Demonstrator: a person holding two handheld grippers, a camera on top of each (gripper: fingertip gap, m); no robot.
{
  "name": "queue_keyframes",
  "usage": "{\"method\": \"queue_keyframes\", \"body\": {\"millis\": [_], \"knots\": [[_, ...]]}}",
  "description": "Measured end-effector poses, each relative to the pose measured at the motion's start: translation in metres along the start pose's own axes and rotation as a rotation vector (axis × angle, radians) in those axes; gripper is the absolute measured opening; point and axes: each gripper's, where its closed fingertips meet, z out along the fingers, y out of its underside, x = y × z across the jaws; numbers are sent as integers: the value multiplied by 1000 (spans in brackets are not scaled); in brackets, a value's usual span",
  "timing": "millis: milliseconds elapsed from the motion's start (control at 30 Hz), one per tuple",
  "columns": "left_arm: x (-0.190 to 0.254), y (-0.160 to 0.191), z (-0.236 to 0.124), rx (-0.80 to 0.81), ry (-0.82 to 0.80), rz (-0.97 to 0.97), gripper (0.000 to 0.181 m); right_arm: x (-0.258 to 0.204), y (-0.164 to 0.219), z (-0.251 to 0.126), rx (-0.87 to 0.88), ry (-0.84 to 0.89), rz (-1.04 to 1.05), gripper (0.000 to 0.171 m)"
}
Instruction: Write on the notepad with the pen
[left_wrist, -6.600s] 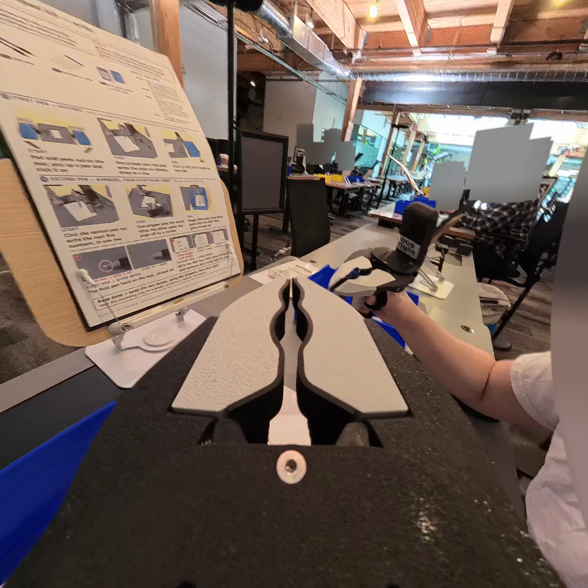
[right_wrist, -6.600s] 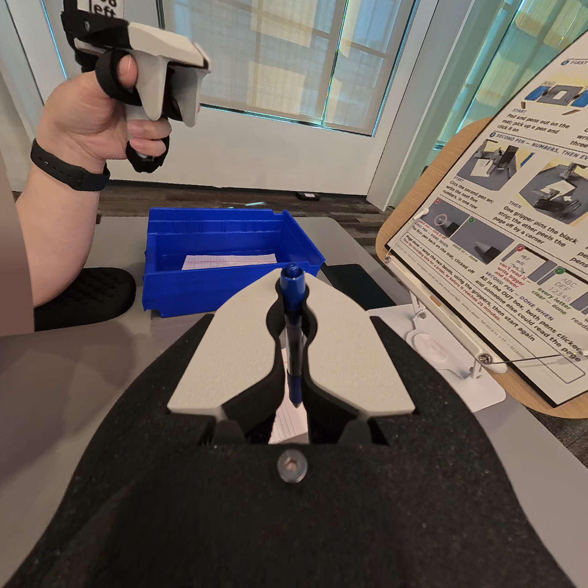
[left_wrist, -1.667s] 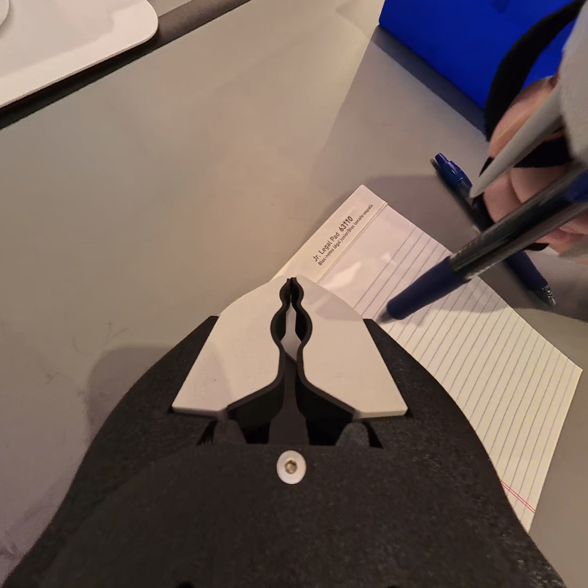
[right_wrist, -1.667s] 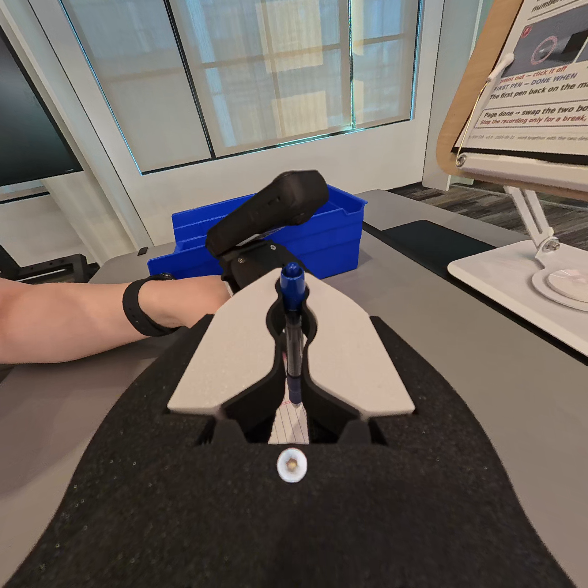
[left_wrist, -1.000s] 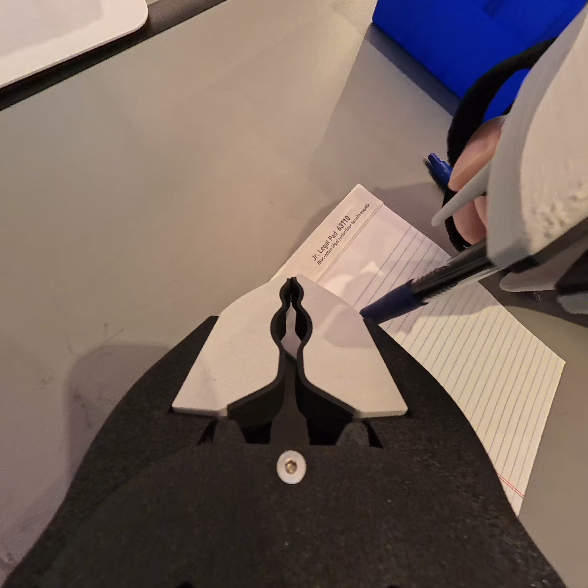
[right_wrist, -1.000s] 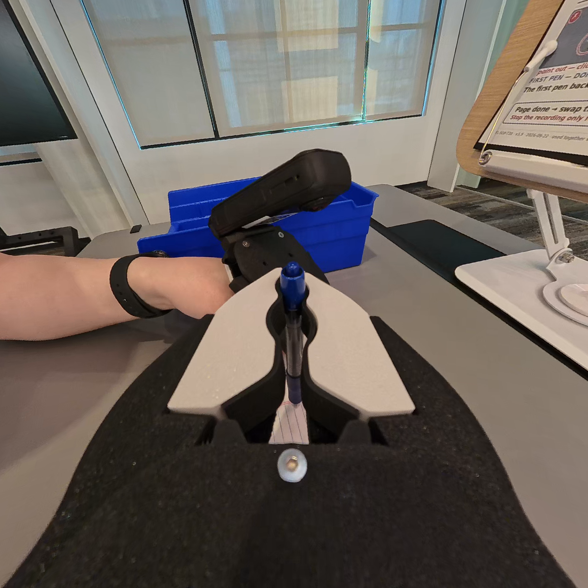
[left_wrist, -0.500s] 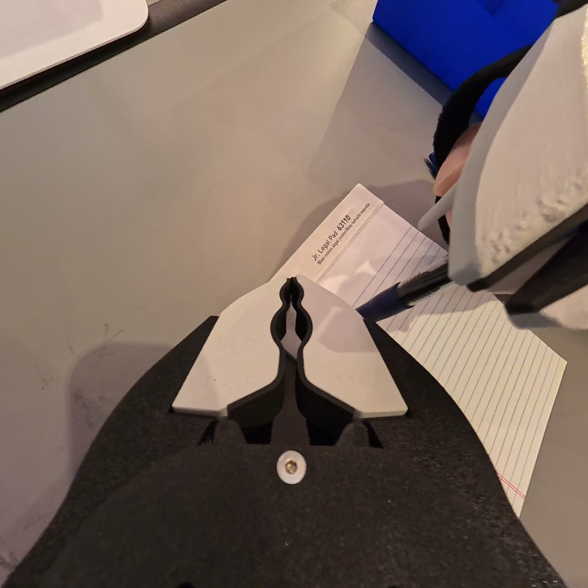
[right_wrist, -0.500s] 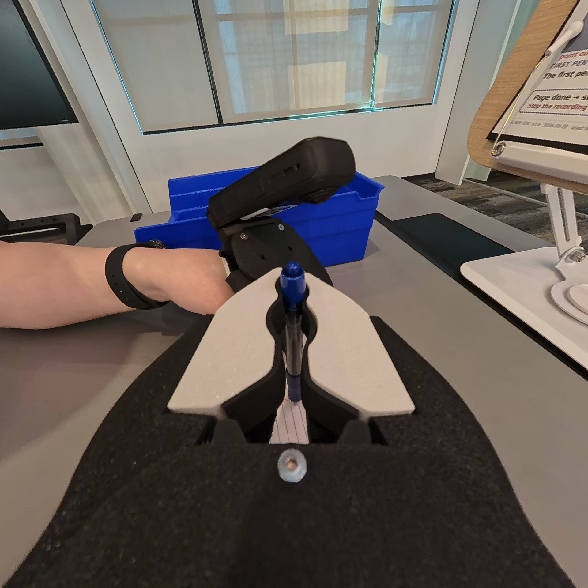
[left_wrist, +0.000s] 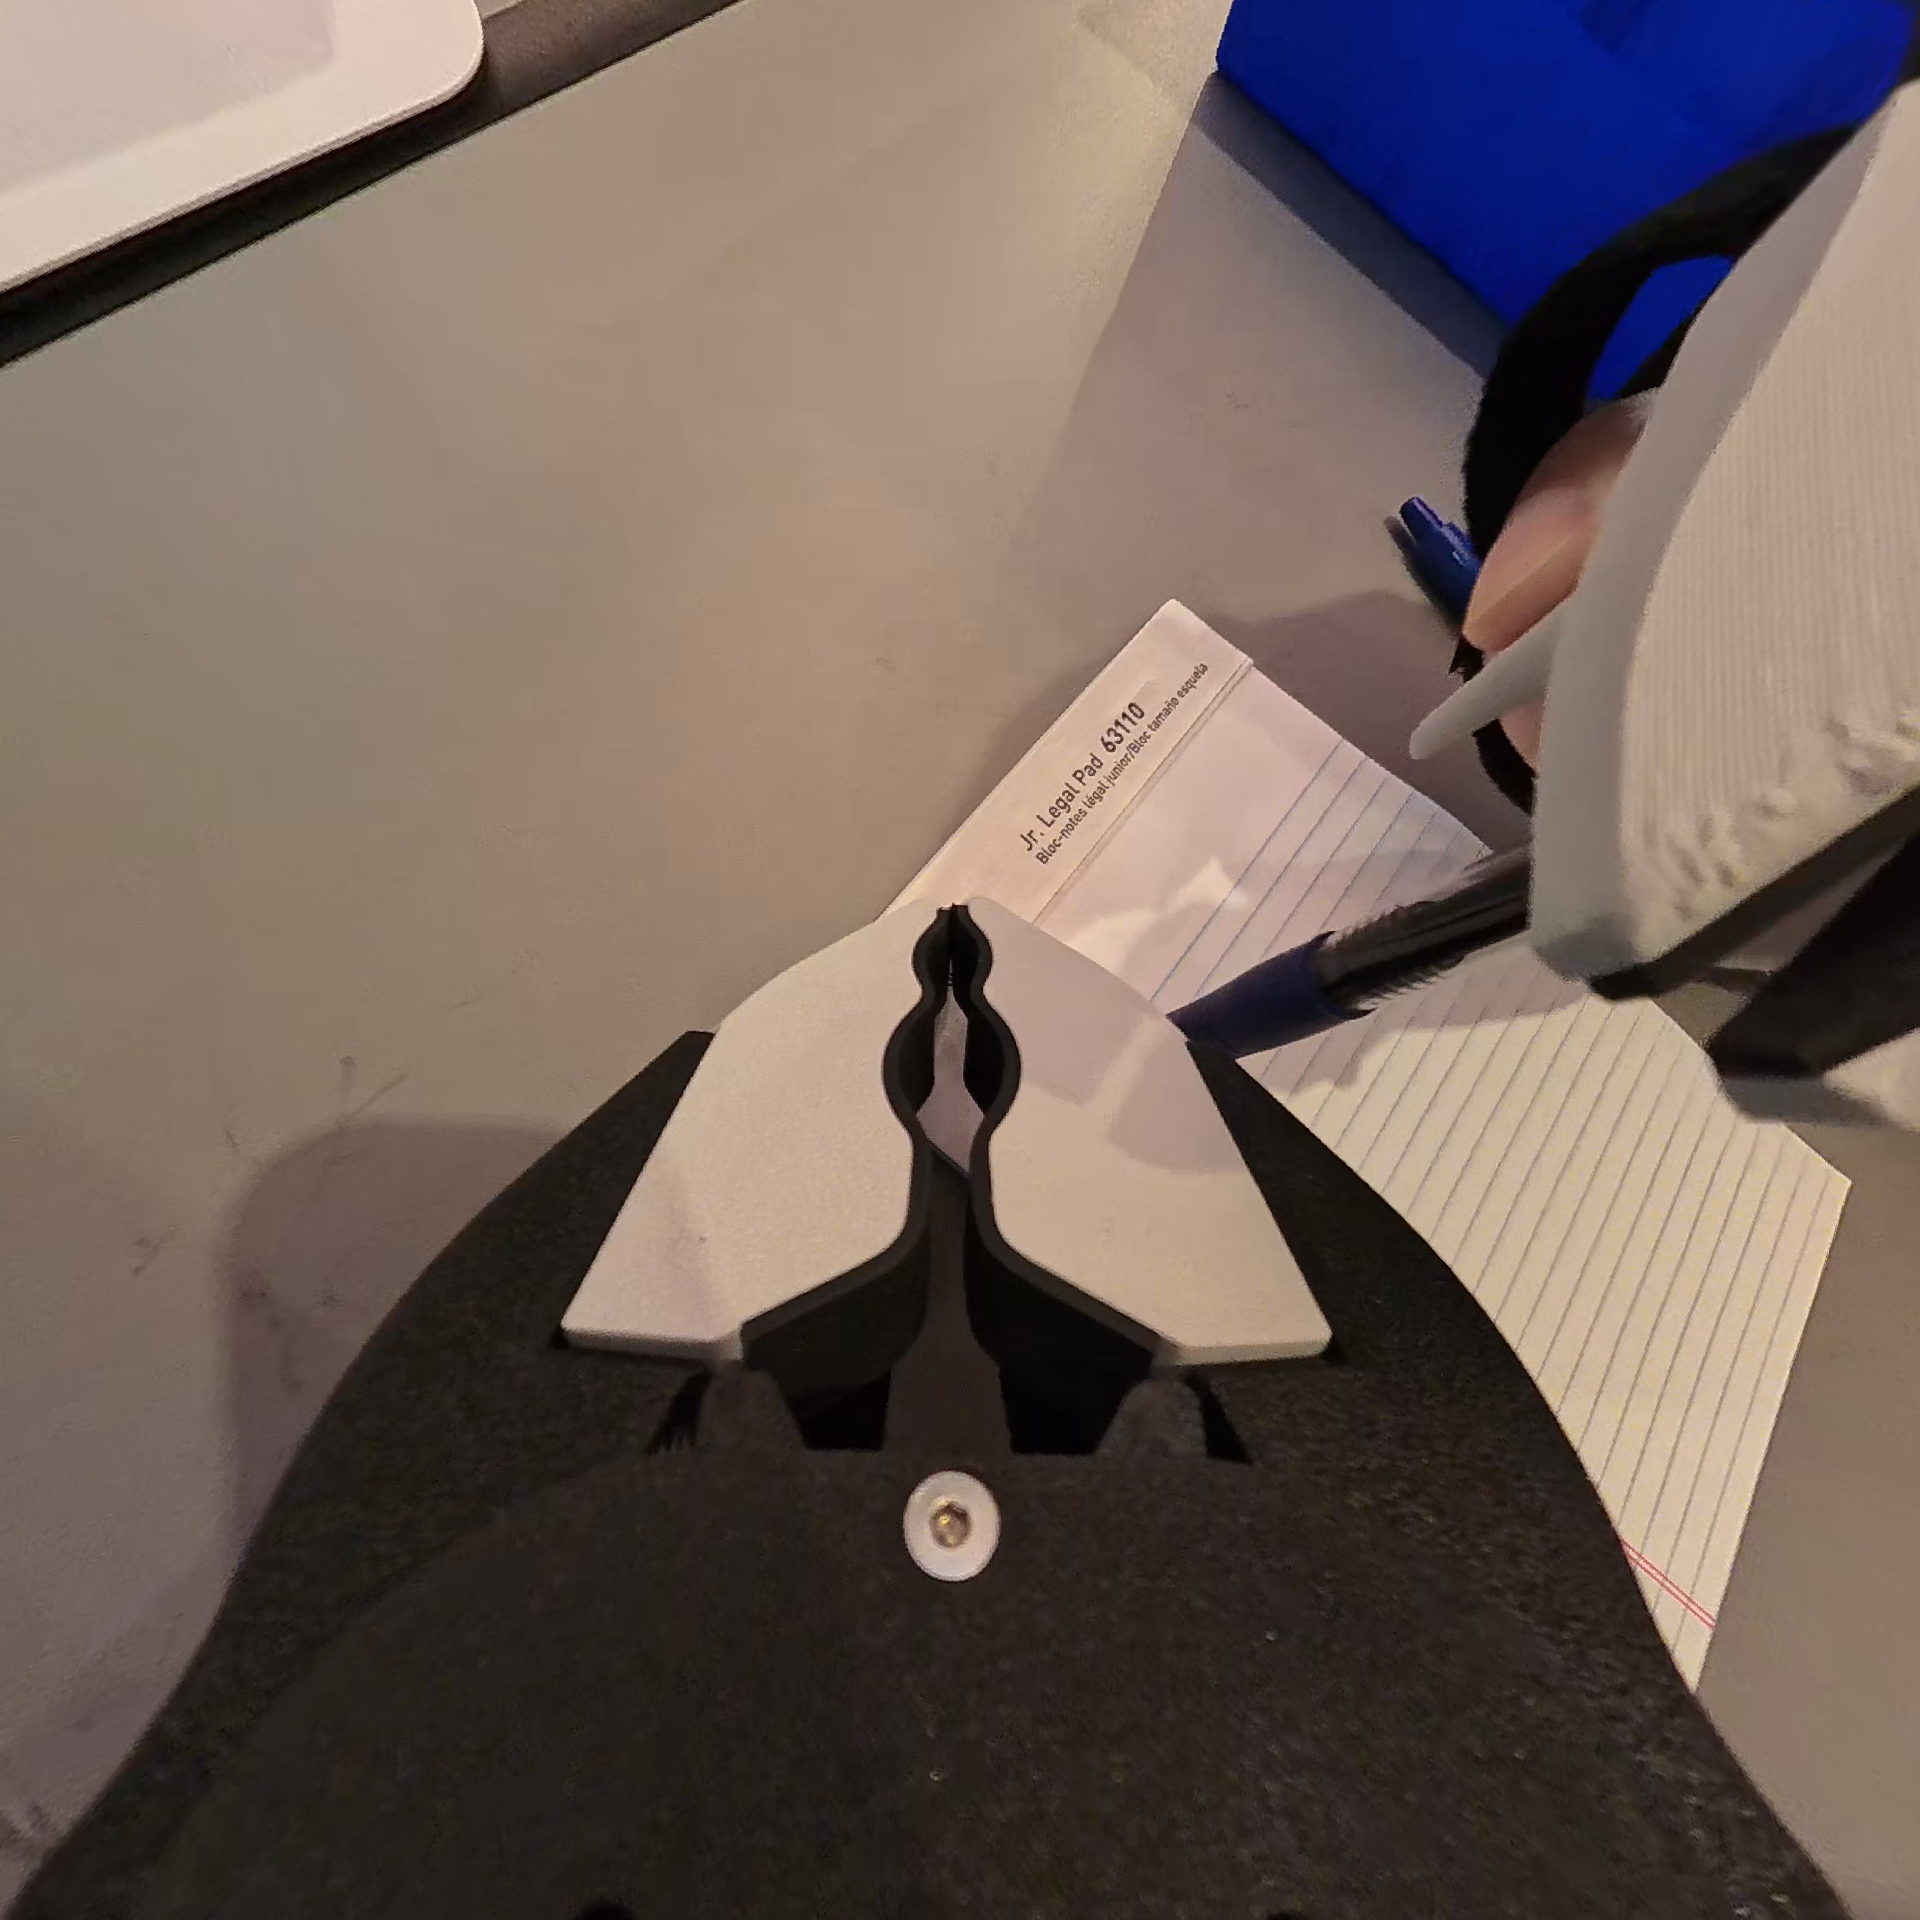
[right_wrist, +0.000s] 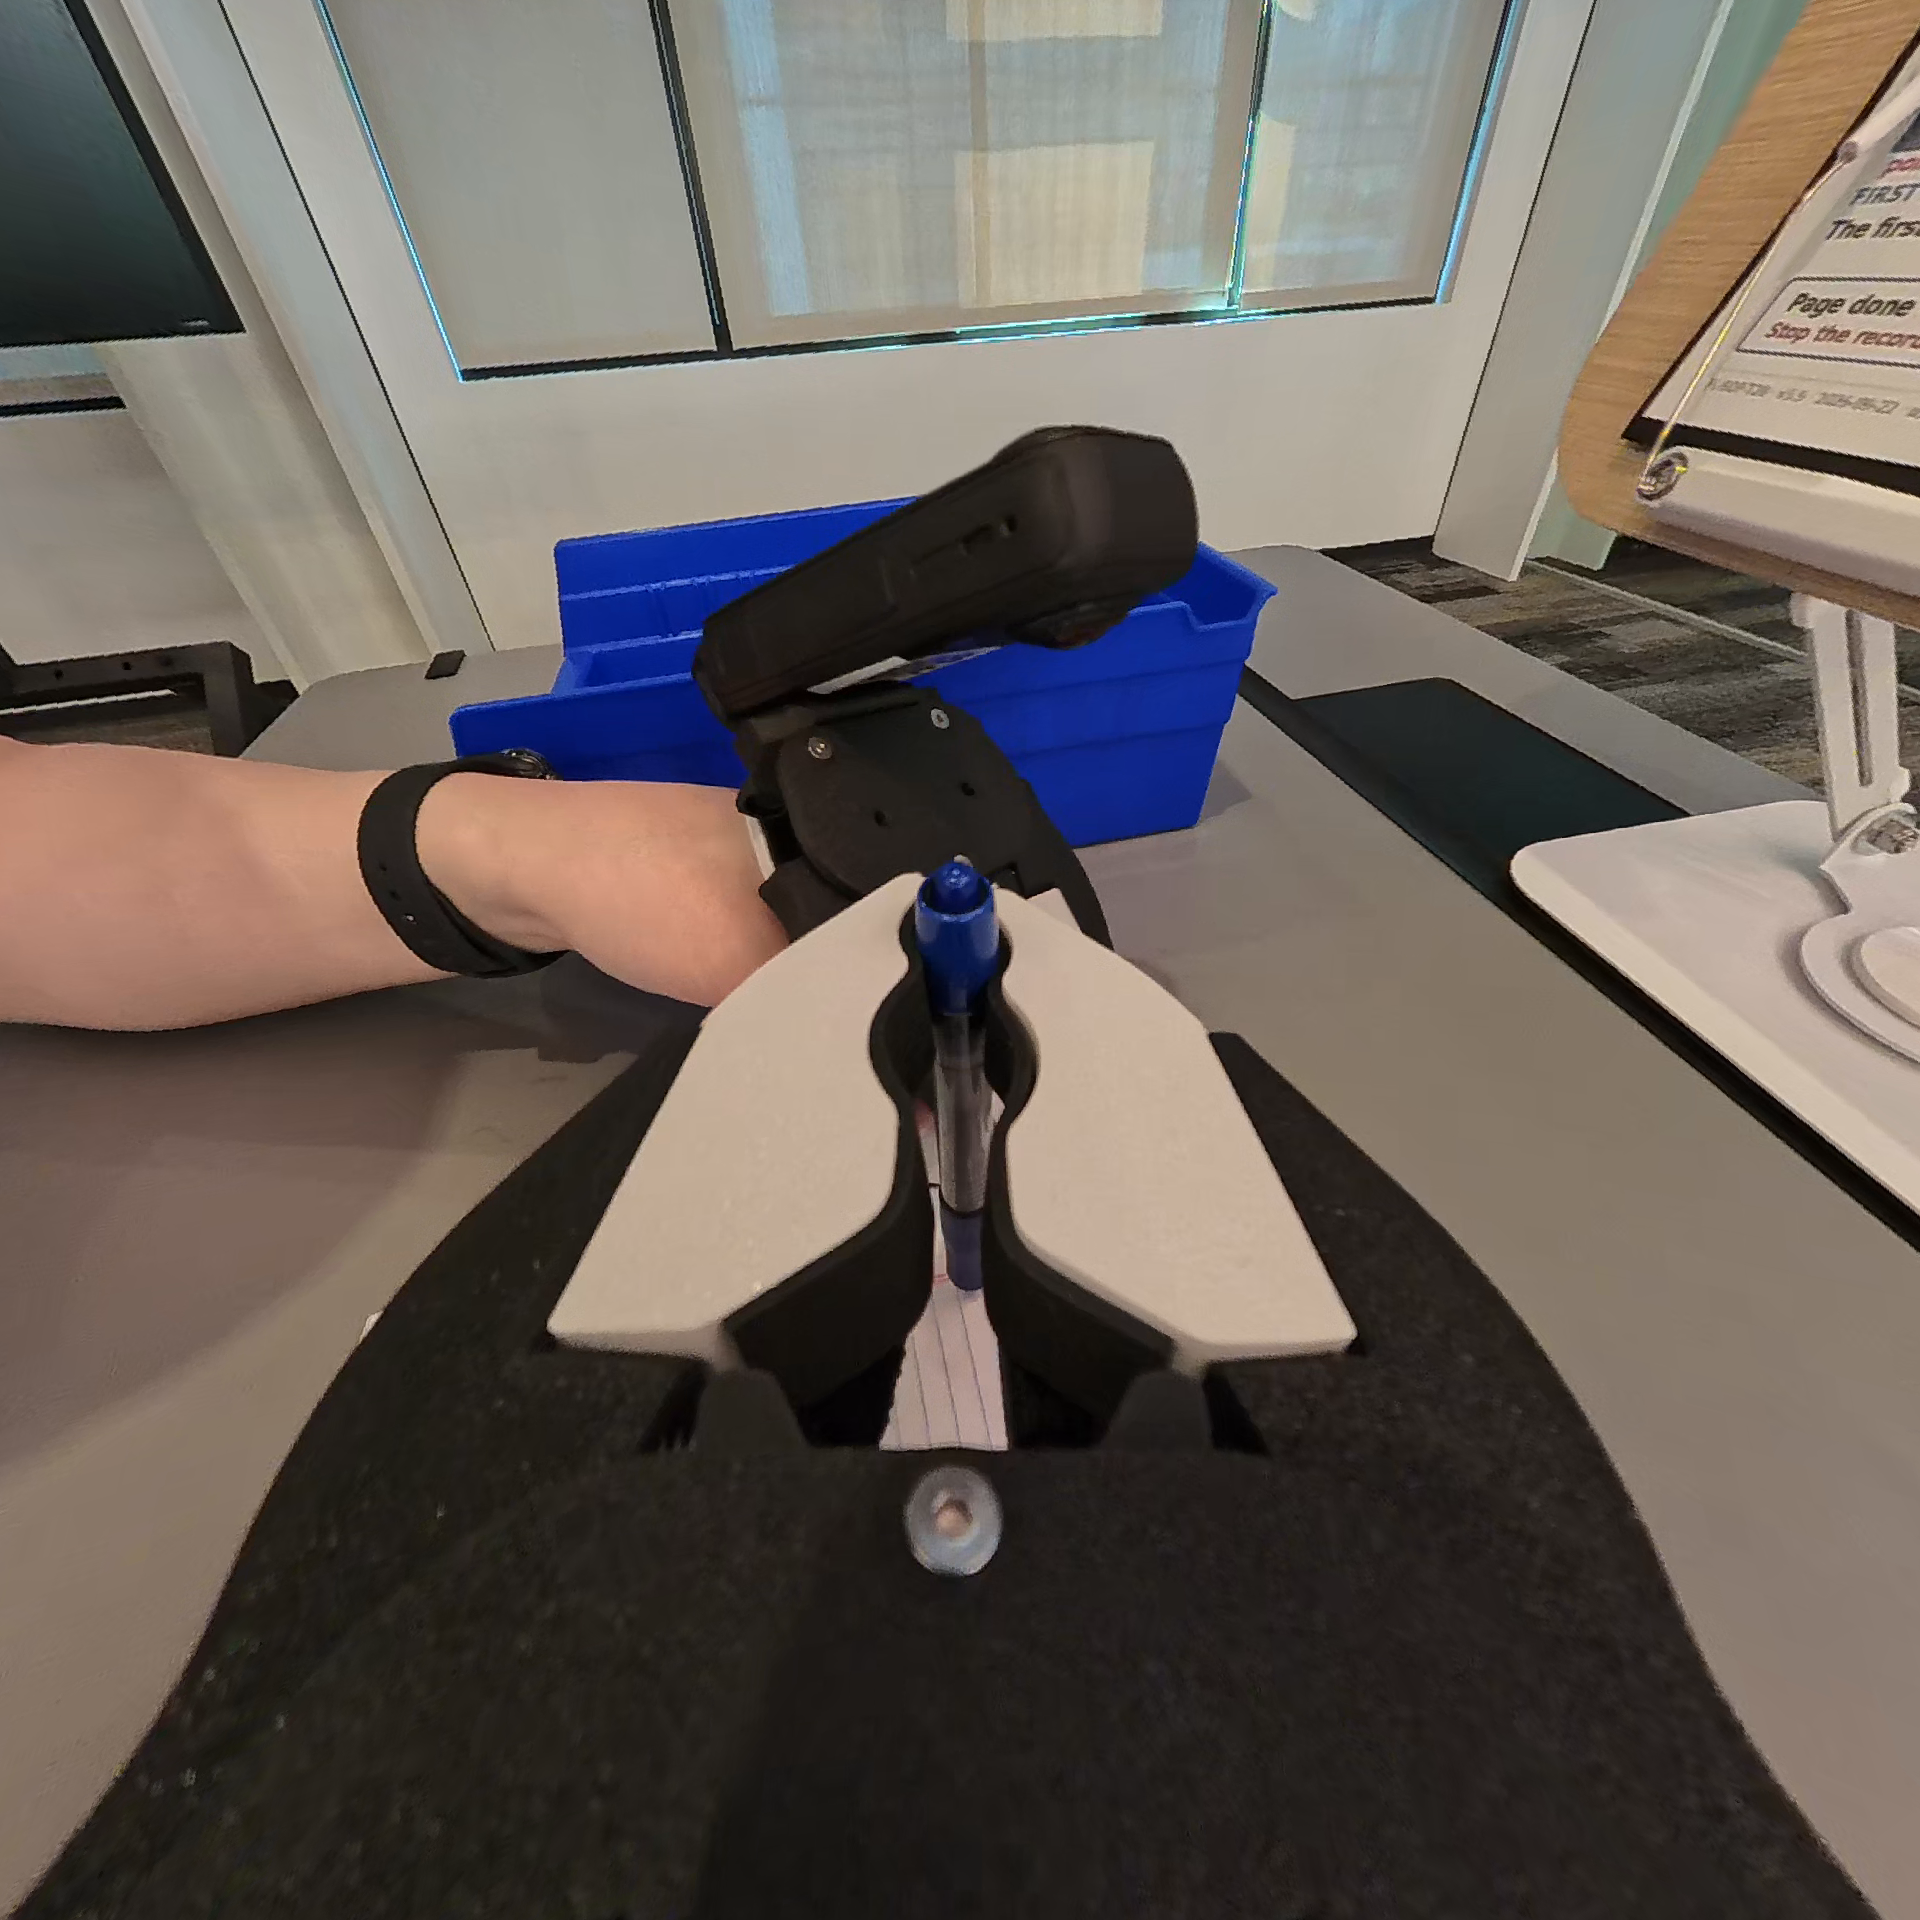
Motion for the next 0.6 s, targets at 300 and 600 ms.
{"method": "queue_keyframes", "body": {"millis": [300,600], "knots": [[0,0,0,0,1,-1,0,-5,2,-3,-19,-12,-4,4],[0,0,0,0,1,-1,0,-12,3,-7,-30,-25,-3,4]]}}
